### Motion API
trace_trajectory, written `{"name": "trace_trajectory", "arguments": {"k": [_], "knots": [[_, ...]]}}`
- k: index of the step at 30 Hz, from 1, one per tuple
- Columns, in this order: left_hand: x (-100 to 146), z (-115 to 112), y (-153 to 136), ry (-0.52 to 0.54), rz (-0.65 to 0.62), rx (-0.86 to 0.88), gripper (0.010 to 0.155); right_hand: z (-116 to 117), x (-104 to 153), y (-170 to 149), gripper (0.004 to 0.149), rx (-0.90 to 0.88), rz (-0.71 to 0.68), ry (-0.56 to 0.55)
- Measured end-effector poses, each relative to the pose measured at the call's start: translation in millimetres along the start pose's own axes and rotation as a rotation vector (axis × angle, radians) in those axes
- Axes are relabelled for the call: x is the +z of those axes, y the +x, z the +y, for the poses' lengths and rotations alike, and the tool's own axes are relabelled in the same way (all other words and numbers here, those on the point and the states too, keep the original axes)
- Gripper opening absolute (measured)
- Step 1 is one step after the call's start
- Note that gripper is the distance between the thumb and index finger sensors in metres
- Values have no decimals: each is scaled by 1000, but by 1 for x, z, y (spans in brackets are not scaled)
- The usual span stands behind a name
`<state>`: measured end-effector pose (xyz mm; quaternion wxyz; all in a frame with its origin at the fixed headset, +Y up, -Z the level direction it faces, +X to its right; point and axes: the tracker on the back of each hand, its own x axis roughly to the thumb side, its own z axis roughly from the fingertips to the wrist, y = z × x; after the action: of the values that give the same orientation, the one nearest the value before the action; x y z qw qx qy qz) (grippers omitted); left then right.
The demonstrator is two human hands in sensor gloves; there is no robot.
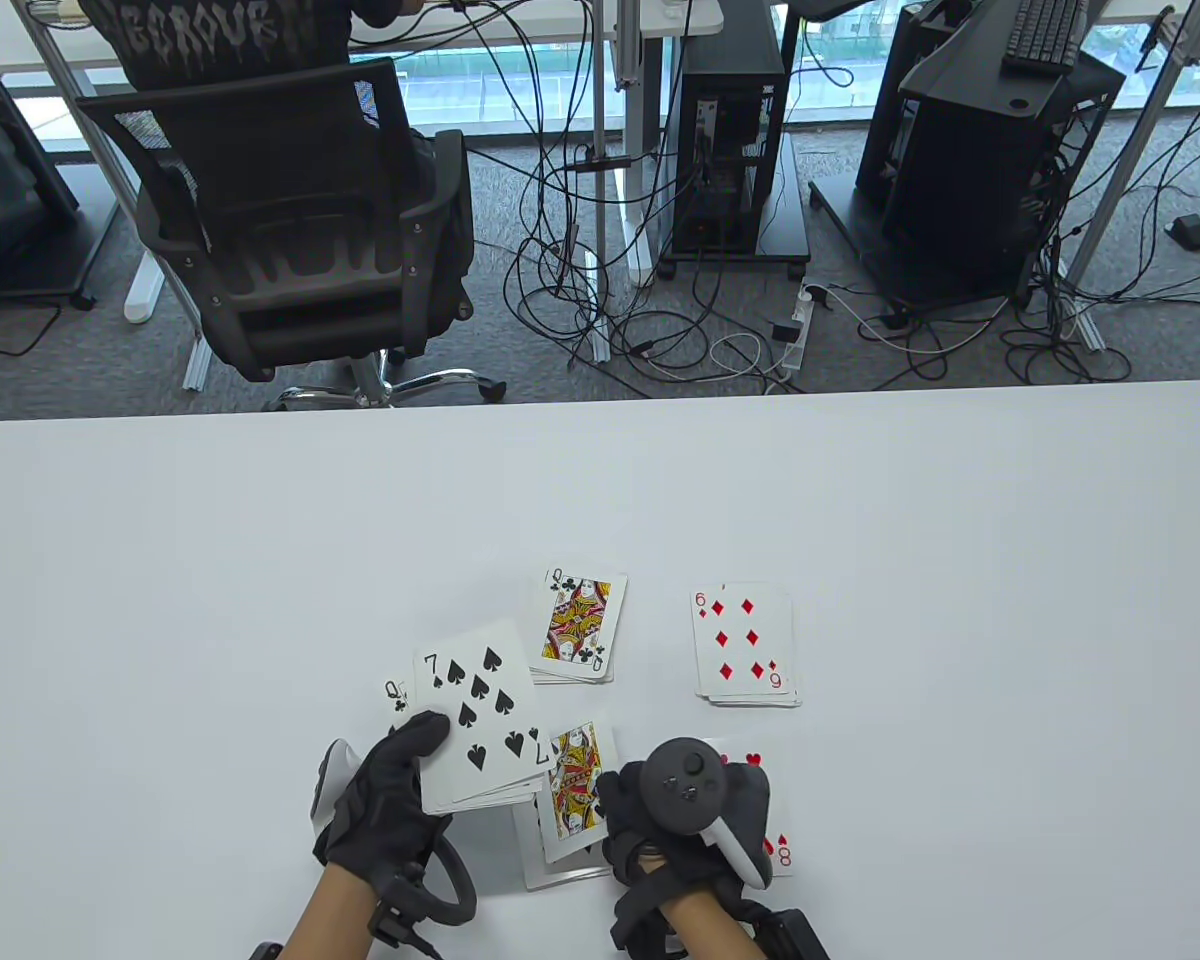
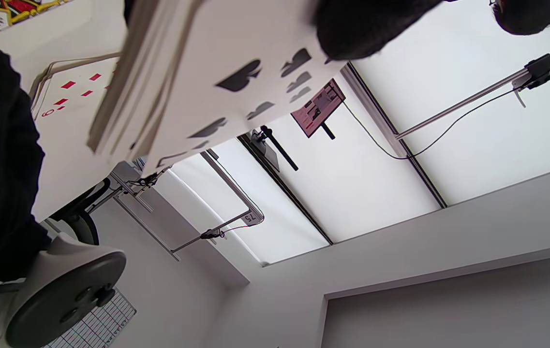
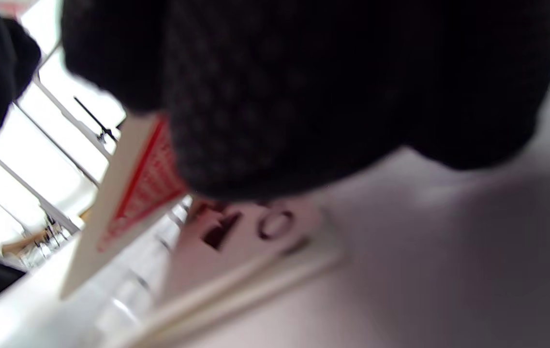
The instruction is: Playing card suit sorting
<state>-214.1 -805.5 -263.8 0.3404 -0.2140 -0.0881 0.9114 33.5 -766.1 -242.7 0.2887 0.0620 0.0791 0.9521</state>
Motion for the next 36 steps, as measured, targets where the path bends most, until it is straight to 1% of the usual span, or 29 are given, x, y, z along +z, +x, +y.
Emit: {"name": "trace_trajectory", "arguments": {"k": [1,4,7,9,13,15,19,21,23,26,27,30,33,35,36], "knots": [[0,0,0,1,1,-2,57,2,0,3,43,62,-5,19],[0,0,-1,6,10,-2,57,4,-1,8,44,160,-11,39],[0,0,-2,10,19,0,57,10,-1,11,46,284,-3,104],[1,-1,-2,11,22,-1,57,12,-1,14,47,351,-7,116],[1,-1,-2,11,26,-8,57,15,-3,16,49,424,8,144],[1,-2,-2,12,30,-8,57,16,-3,16,49,455,2,142],[1,-3,-3,16,36,-12,57,14,-4,15,51,435,7,156],[1,-2,-3,18,39,-19,57,10,-4,14,51,401,8,157],[1,-2,-3,20,41,-26,57,2,-3,12,52,327,-8,114],[1,-1,-3,20,44,-40,57,-18,0,7,51,120,-59,-21],[1,-1,-3,20,48,-46,57,-25,2,5,51,18,-89,-74],[1,-1,-5,17,64,-67,57,-39,8,2,50,-150,-168,-184],[0,-3,-8,7,83,-87,57,-44,14,4,50,-294,-242,-298],[0,-4,-9,-2,91,-105,57,-43,16,7,52,-356,-272,-322],[-1,-4,-9,-6,95,-118,57,-41,17,9,53,-372,-291,-309]]}}
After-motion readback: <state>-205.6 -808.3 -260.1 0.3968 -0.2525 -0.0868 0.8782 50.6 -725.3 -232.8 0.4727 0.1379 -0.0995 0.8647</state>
